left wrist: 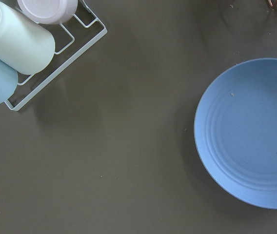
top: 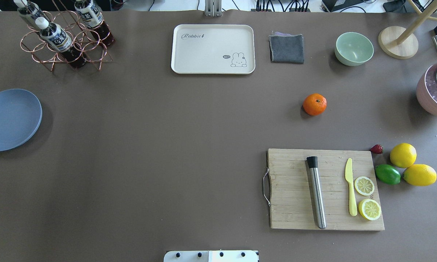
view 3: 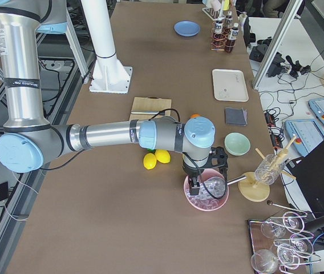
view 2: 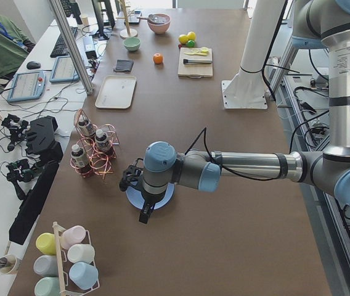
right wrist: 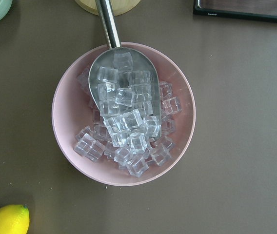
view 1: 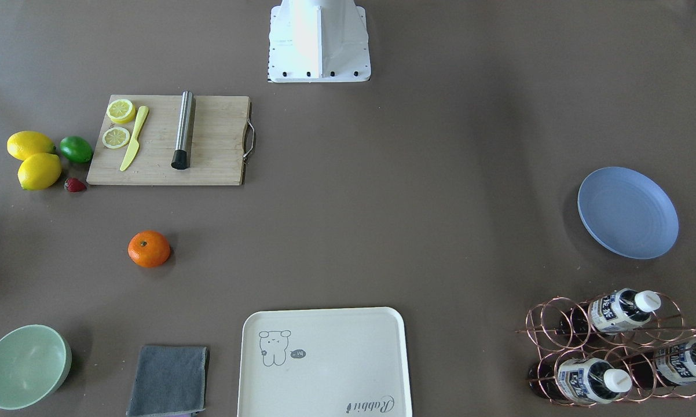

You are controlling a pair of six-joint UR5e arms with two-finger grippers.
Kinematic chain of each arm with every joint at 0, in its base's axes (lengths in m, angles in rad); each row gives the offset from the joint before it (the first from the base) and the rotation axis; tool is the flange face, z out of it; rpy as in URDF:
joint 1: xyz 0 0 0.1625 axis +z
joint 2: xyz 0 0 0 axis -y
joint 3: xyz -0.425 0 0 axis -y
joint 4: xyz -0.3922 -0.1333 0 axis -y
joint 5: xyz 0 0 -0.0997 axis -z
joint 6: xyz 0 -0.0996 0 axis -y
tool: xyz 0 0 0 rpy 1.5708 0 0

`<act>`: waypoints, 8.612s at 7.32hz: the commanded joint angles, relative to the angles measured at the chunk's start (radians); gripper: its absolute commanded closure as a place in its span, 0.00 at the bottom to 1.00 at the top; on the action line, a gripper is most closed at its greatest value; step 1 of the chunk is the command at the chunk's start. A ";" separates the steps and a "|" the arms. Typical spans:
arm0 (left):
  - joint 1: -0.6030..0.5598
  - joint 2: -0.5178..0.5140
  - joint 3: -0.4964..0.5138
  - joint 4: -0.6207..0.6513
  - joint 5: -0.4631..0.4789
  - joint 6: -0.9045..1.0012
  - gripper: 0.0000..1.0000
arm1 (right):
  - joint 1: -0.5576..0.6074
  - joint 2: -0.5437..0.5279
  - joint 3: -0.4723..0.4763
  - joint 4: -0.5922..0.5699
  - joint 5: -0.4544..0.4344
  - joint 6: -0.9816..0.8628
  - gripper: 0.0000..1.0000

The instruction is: Pick orange to plate

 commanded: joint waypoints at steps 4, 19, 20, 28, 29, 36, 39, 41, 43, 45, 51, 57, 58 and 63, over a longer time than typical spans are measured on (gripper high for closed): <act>0.009 -0.115 0.114 -0.047 -0.007 -0.082 0.02 | -0.001 -0.007 0.036 0.000 0.003 0.010 0.00; 0.352 -0.144 0.555 -0.738 -0.010 -0.601 0.36 | -0.245 0.056 0.097 0.253 0.013 0.512 0.00; 0.354 -0.144 0.562 -0.737 -0.010 -0.601 0.85 | -0.245 0.060 0.102 0.253 0.012 0.512 0.00; 0.285 -0.200 0.437 -0.663 -0.266 -0.731 1.00 | -0.277 0.099 0.108 0.252 0.007 0.576 0.00; 0.279 -0.197 0.374 -0.666 -0.309 -0.832 1.00 | -0.302 0.114 0.108 0.252 0.001 0.582 0.00; 0.636 -0.325 0.075 -0.603 0.043 -1.430 1.00 | -0.605 0.284 0.096 0.253 -0.167 0.954 0.00; 0.853 -0.483 -0.059 -0.308 0.270 -1.579 1.00 | -0.662 0.335 0.064 0.253 -0.195 1.010 0.00; 1.017 -0.560 -0.056 -0.233 0.441 -1.647 1.00 | -0.679 0.347 0.044 0.255 -0.210 1.026 0.00; 1.126 -0.589 -0.048 -0.226 0.541 -1.705 1.00 | -0.691 0.354 0.019 0.277 -0.218 1.035 0.00; 1.191 -0.595 -0.028 -0.228 0.605 -1.706 1.00 | -0.707 0.352 -0.011 0.345 -0.218 1.087 0.00; 1.158 -0.631 0.035 -0.232 0.608 -1.699 0.03 | -0.714 0.354 -0.010 0.345 -0.218 1.110 0.00; 0.919 -0.592 -0.025 -0.185 0.599 -1.384 0.02 | -0.808 0.357 -0.065 0.360 -0.305 1.125 0.00; 0.879 -0.589 -0.040 -0.182 0.596 -1.341 0.02 | -0.816 0.357 -0.129 0.447 -0.310 1.125 0.00; 0.820 -0.588 -0.096 -0.093 0.577 -1.311 0.02 | -0.829 0.361 -0.219 0.545 -0.310 1.127 0.00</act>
